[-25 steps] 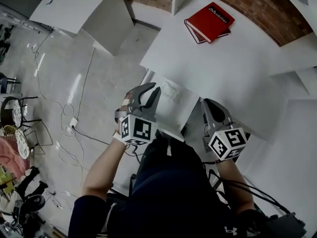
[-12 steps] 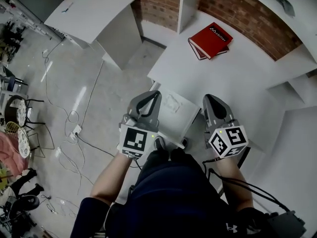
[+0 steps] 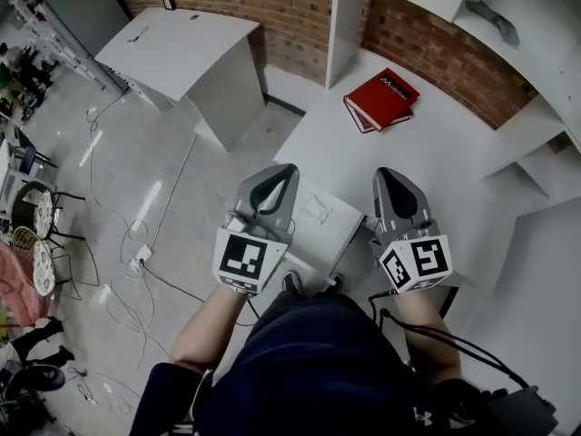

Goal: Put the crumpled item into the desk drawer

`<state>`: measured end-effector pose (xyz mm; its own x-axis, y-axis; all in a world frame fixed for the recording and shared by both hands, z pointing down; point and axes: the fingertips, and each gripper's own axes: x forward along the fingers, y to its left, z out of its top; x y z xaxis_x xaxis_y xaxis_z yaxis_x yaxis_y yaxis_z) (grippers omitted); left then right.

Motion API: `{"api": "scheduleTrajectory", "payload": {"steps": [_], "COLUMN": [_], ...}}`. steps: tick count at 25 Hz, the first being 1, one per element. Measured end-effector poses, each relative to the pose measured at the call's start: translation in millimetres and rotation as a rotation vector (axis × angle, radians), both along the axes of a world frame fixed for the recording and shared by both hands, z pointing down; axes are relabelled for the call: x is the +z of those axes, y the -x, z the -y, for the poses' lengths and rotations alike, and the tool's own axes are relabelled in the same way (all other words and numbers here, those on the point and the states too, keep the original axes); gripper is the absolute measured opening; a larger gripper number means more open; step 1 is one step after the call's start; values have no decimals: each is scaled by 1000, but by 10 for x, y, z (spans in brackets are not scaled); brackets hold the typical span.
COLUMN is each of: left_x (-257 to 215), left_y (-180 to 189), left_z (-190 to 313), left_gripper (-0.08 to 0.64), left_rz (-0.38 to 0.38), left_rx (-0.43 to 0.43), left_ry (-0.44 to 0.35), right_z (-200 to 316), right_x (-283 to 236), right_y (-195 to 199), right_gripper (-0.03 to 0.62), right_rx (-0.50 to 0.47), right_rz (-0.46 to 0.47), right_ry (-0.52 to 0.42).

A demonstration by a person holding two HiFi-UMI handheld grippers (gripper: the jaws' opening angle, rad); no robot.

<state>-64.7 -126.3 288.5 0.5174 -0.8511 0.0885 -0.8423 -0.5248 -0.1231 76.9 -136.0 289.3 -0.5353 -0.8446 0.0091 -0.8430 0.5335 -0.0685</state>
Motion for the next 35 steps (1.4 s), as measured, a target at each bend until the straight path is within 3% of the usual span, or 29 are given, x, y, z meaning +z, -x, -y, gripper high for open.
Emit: {"api": "scheduleTrajectory", "payload": {"steps": [5,16,24,35], "left_x": [-143,-151,-183,-67], "left_y": [2,68,52,86], "left_z": [-51,-103,-72,9], "left_gripper": [3,2,3,2], "left_rz": [-47,-62,-104,-72], "left_rx": [-31,-50,-54,-38], "left_ry": [-20,-57,-37,-33], "right_z": [-80,-209,-202,-143], "right_x": [-202,-307,-288,-221], "right_y": [2,49,88,163], "right_gripper": [2,2,2,2], "right_rx": [2,-8,-19,-22], "right_rz": [-10,-72,-60,-61], "right_ry": [-88,-150,-128,-112]}}
